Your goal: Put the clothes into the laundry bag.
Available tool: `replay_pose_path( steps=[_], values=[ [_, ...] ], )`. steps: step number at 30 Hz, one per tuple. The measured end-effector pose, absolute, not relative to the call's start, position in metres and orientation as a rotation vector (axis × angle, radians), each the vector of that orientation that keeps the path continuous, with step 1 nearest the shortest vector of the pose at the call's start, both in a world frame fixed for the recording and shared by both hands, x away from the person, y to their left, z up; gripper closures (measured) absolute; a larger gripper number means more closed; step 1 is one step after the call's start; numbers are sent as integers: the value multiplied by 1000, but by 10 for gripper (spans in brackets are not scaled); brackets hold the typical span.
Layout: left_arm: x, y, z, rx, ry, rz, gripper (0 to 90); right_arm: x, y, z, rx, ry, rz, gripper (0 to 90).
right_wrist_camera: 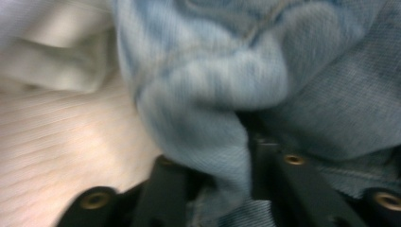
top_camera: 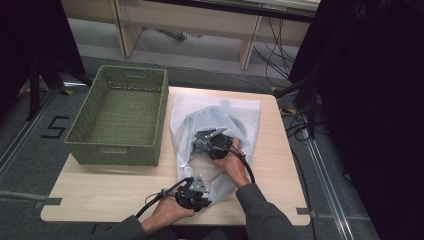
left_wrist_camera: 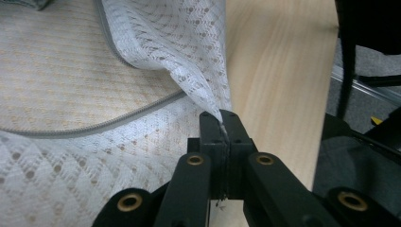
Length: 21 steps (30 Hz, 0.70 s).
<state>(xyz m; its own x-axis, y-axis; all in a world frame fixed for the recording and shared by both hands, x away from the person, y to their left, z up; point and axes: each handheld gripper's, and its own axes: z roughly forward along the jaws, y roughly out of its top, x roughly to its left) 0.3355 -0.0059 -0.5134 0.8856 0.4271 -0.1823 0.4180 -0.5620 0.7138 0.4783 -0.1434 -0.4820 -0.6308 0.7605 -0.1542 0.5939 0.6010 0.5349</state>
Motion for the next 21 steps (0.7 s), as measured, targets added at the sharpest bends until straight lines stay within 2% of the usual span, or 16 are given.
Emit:
replay_pose_path(
  steps=[2, 8, 11, 14, 15, 17, 21],
  values=[
    [334, -7, -513, 2234, 609, 5, 867, 471, -150, -473, 1106, 2479, 709, 597],
    [333, -7, -512, 2251, 573, 6, 855, 447, -167, -440, 1063, 2460, 910, 570],
    [333, -7, -512, 2259, 585, 5, 856, 448, -166, -436, 1003, 2391, 992, 523],
    [332, -8, -512, 2244, 590, -2, 857, 450, -161, -438, 1001, 2417, 988, 533],
    [332, -8, -513, 2244, 588, 1, 859, 454, -155, -444, 938, 2431, 950, 672],
    [333, -7, -512, 2259, 571, 8, 859, 459, -150, -450, 924, 2415, 929, 816],
    [334, -7, -512, 2263, 545, 18, 860, 457, -138, -462, 955, 2478, 846, 857]
  ],
)
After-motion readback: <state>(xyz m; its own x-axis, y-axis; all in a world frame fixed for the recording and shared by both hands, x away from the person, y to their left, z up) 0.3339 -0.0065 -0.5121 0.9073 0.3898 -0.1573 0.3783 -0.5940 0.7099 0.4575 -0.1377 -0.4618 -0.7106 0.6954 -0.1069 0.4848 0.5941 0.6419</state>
